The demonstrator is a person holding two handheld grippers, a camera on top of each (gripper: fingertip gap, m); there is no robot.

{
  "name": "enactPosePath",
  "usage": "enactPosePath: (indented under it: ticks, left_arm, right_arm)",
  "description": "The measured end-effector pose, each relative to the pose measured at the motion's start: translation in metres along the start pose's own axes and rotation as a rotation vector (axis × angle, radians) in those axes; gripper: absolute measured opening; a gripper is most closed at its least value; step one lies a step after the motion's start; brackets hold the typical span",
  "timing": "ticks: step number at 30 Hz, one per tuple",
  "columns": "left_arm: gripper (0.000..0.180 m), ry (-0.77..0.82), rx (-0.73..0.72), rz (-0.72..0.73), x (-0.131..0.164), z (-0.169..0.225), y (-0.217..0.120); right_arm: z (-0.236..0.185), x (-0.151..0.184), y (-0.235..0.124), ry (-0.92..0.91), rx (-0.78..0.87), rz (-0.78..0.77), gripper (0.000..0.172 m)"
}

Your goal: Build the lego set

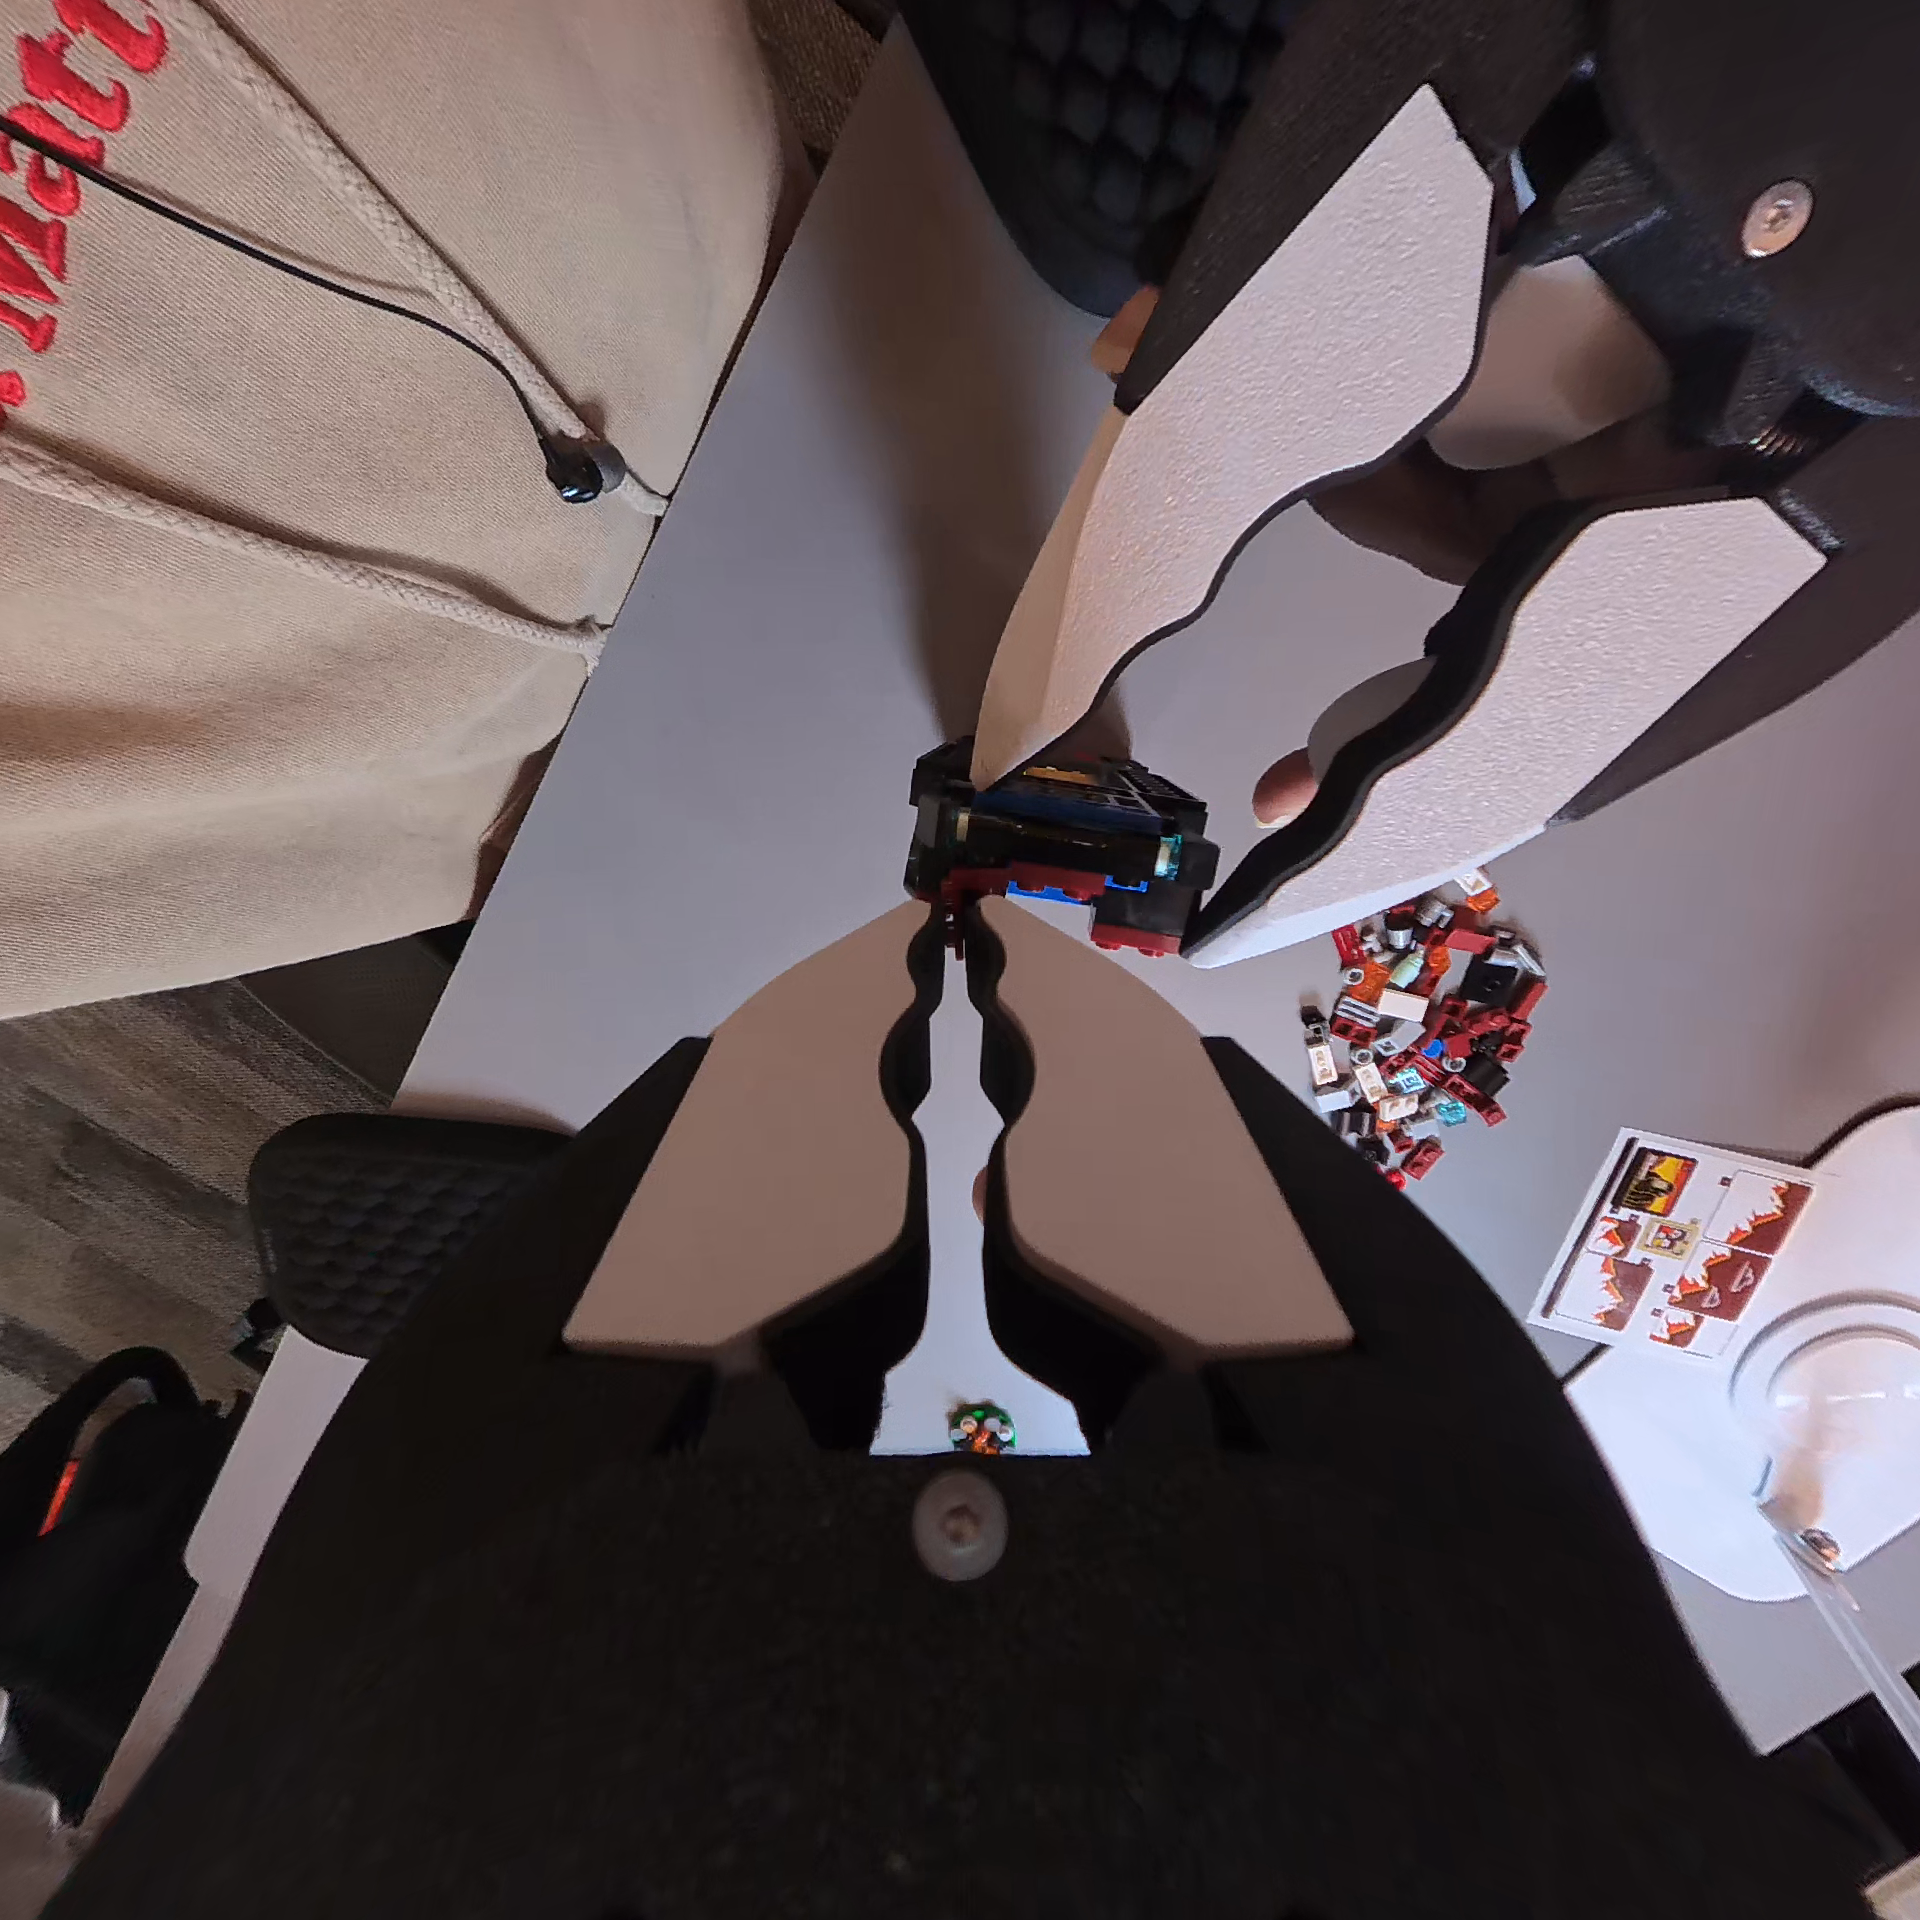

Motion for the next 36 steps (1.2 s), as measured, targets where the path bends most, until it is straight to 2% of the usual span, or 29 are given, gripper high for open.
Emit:
enactPosePath:
  ticks: [8,17,36]
  left_arm:
    - [0.044,0.016,-0.065,0.027,0.0003,0.0041,0.003]
    - [0.043,0.027,-0.066,0.026,0.0004,0.0072,0.0047]
    - [0.044,0.049,-0.127,0.048,0.0014,0.0105,0.0049]
  right_arm:
    - [-0.0034,-0.0001,0.0001,0.006,0.011,0.008,0.003]
    - [-0.0056,-0.0025,0.0011,-0.046,0.012,-0.027,0.003]
    - [-0.0058,-0.0044,0.0021,-0.015,0.002,-0.031,0.002]
Point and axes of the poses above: each gripper's, where its closed fingertips meet, y out along the fingers, x out of its underside, z = x × y across the jaws, the point moved 3 cm from there along -y, back along the fingers, and after that the axes turned 5 degrees about x, right-handed, at the moved point
